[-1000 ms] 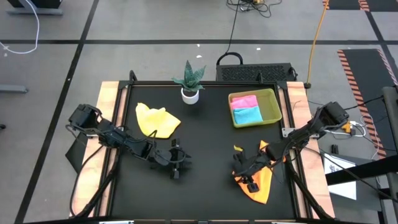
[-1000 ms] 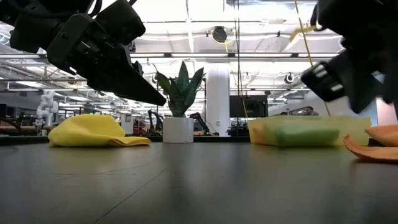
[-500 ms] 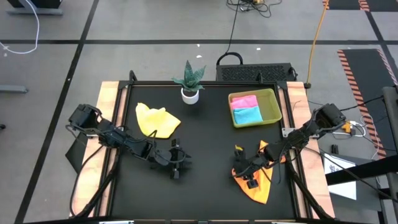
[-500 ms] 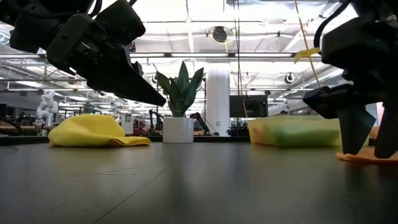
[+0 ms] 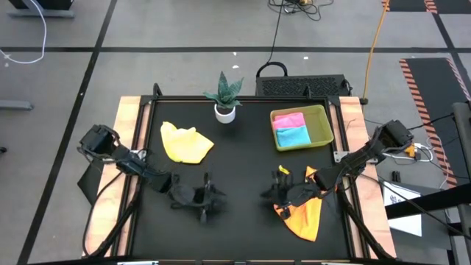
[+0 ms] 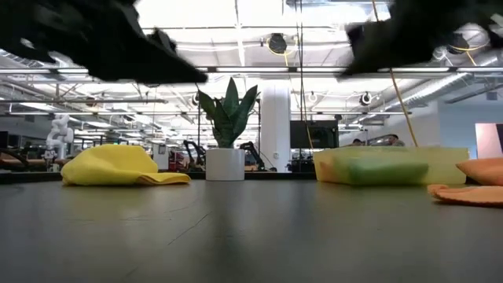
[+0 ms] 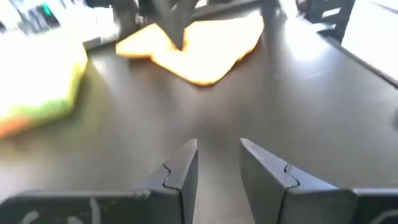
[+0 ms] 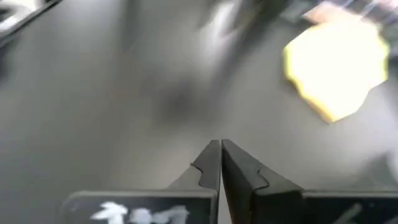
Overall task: Fold microfiber towels
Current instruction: Fold the orange microfiber cloth
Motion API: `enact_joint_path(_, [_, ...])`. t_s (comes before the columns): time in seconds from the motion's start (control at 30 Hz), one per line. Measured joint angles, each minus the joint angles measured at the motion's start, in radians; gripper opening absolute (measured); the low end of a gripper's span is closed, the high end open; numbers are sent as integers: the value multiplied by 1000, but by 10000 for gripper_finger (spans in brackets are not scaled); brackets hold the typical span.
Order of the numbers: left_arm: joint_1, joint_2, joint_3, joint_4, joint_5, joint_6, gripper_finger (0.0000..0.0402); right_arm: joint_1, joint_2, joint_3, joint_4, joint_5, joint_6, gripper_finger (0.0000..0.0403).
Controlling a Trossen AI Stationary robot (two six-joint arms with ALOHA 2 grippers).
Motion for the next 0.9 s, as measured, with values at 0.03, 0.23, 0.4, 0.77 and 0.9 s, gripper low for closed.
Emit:
enact_joint_path(0.03, [-18,0,0,20,-25,29,117,2,-17,24,-3,52,-50,3])
enact_joint_path(0.23, [-87,0,0,49,-139,103,117,0,-132,150,-4,176,-234,1])
enact_joint_path(0.4, [-90,0,0,18,-145,90,117,1,-225,135,-128,7,-41,4])
enact_joint_path(0.77, [-62,0,0,-8,-138,59,117,115,-224,-97,-71,-197,348,29])
enact_joint_path(0.9, [-45,0,0,-9,-136,27,117,112,-223,-164,-73,-198,506,73])
